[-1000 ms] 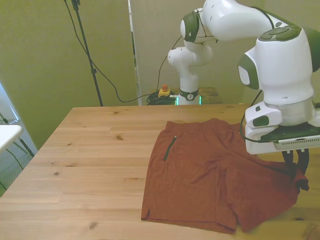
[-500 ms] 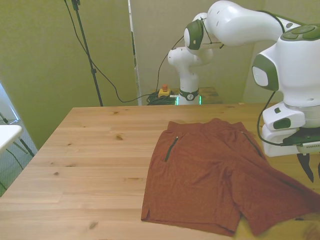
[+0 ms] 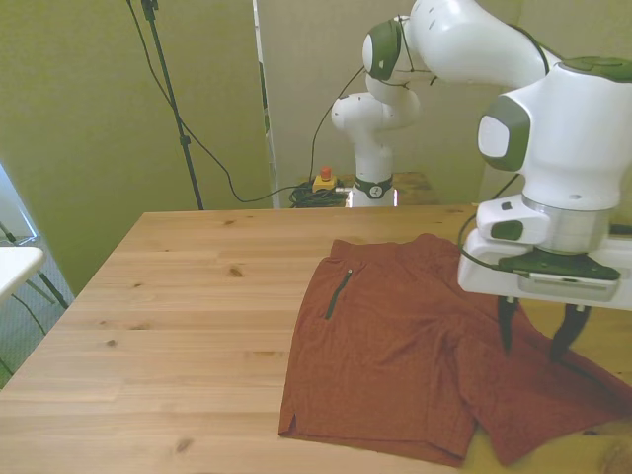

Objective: Unfold the shorts

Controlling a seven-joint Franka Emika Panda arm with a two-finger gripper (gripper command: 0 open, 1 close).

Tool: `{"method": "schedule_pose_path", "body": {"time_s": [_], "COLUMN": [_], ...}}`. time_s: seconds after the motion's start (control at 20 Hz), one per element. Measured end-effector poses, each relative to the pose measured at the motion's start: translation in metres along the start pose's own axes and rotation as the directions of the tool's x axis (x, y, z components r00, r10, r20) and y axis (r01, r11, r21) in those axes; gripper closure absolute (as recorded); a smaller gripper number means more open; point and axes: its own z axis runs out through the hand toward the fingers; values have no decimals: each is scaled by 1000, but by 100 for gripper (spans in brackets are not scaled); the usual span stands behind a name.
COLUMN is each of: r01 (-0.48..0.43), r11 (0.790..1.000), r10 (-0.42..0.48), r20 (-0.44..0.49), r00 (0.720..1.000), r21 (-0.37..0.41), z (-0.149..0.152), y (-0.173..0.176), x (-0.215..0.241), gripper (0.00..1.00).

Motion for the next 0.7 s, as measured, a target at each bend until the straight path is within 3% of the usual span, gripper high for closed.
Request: {"method": "schedule_pose_path", "body": {"time_s": [0.3,0.7], "r01": [107,217], "r11": [994,974], "r10": [-105,-212], "r20": [41,74], "r00": [994,974], "r21": [-35,-65], "z": [-54,-94], "y": [58,165], "x": [-18,-42], "gripper": [0,0]}}
